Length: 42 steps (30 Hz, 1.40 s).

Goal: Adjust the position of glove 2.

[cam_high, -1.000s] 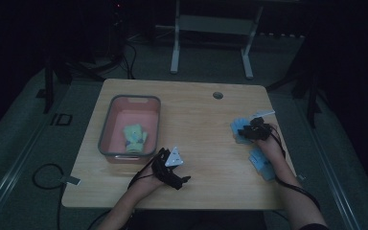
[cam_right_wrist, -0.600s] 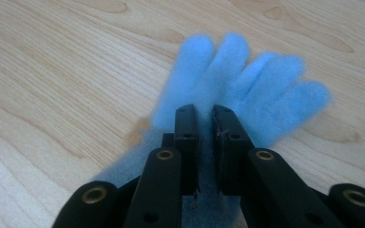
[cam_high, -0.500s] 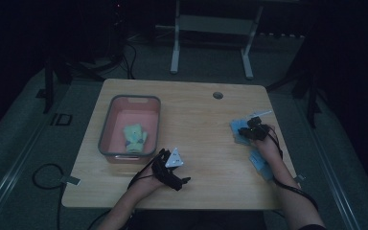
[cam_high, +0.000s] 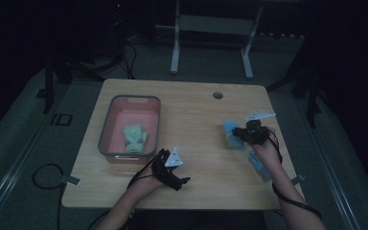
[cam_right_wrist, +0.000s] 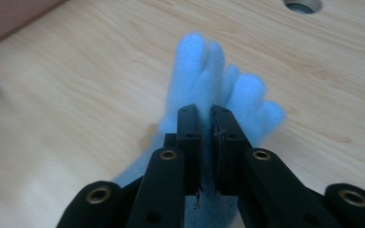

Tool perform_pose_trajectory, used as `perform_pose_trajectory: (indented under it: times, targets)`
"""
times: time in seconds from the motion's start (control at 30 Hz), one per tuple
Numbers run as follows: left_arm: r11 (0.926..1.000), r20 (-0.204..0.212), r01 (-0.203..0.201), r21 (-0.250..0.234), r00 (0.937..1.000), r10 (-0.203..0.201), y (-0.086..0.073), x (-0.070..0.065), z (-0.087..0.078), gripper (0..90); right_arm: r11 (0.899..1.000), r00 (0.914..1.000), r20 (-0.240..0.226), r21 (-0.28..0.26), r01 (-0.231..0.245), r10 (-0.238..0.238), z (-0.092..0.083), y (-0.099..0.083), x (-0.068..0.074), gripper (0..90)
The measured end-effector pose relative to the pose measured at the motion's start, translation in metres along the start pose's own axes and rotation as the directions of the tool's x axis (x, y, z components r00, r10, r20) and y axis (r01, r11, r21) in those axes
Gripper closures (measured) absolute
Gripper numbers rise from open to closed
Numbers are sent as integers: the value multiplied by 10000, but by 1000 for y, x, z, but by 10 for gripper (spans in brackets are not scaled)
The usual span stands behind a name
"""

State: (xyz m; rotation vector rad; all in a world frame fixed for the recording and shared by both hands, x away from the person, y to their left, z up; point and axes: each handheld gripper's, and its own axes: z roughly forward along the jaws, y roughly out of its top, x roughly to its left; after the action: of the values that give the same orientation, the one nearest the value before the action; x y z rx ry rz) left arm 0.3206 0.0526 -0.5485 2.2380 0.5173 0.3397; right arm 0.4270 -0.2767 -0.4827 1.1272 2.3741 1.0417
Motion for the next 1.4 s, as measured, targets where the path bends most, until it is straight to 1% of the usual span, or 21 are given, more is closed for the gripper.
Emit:
perform_pose_trajectory:
  times: [0.1,0.27,0.33,0.37,0.4,0.47,0.53,0.57,0.63,0.73,0.8,0.87,0.93,1.03,1.17,1.23,1.27,1.3,1.33,1.37,1.4]
  targets:
    - [10000,5,3,-5,10000,-3,0,0,0,36,9998,9998,-64,-35,206,-206,-6,-1,15,834]
    - [10000,-14,-21,-26,10000,21,0,0,0,36,9997,9998,21,-134,195,-195,-17,-5,38,835]
    - [10000,12,-50,-43,10000,50,0,0,0,36,9998,9999,103,-200,96,-94,-20,-9,45,834]
    - [10000,12,-73,-52,10000,73,0,1,-1,35,9997,9999,58,-162,156,-155,-20,-11,49,834]
    - [10000,6,-71,-60,10000,71,0,1,-1,36,9998,9997,169,-106,197,-195,-20,-13,53,834]
    - [10000,-29,-75,-14,10000,75,-1,2,-1,36,9996,9994,188,16,296,-296,-20,-16,60,834]
    - [10000,-24,-80,-34,10000,80,-1,2,-1,35,9990,9983,360,61,454,-456,-20,-21,66,834]
    - [10000,-5,-53,-38,10000,53,-1,2,-1,36,9992,9988,299,100,376,-379,-19,-23,67,834]
    - [10000,28,-43,-75,10000,43,-1,2,-1,35,9996,9993,263,161,251,-255,-17,-28,71,834]
    - [10000,32,-39,-53,10000,39,-1,2,-1,36,9994,9995,211,284,210,-216,-10,-34,77,831]
    - [10000,43,-14,-58,10000,14,-1,2,-1,36,9994,9998,189,329,56,-63,-6,-37,80,830]
    - [10000,32,-46,-42,10000,46,-1,2,-1,35,9993,10000,98,372,13,-17,-1,-38,85,829]
    - [10000,52,-52,-25,10000,52,-1,2,-1,36,9989,9999,110,461,127,-133,5,-39,90,829]
    - [10000,39,-99,-14,9999,99,-2,1,0,36,9985,9998,-16,504,205,-204,11,-38,95,828]
    - [9999,53,-107,-15,9999,107,-2,1,0,35,9978,9995,10,586,309,-310,22,-39,99,824]
    - [9999,69,-125,17,9999,125,-1,1,0,35,9967,9990,27,687,437,-440,28,-40,101,810]
    - [9999,69,-125,17,9999,125,-1,1,0,36,9967,9990,27,687,437,-440,28,-40,101,810]
    - [9999,160,-96,37,9998,95,-2,1,0,35,9942,9988,64,967,480,-489,38,-45,100,740]
    - [9999,167,-97,52,9998,97,-2,1,0,35,9930,9985,8,1053,535,-538,41,-47,100,714]
    - [9999,167,-97,52,9998,97,-2,1,0,36,9930,9985,8,1053,535,-538,41,-47,100,714]
    - [9999,132,-101,41,9999,100,-2,1,0,35,9947,9987,-115,896,514,-505,42,-49,97,681]
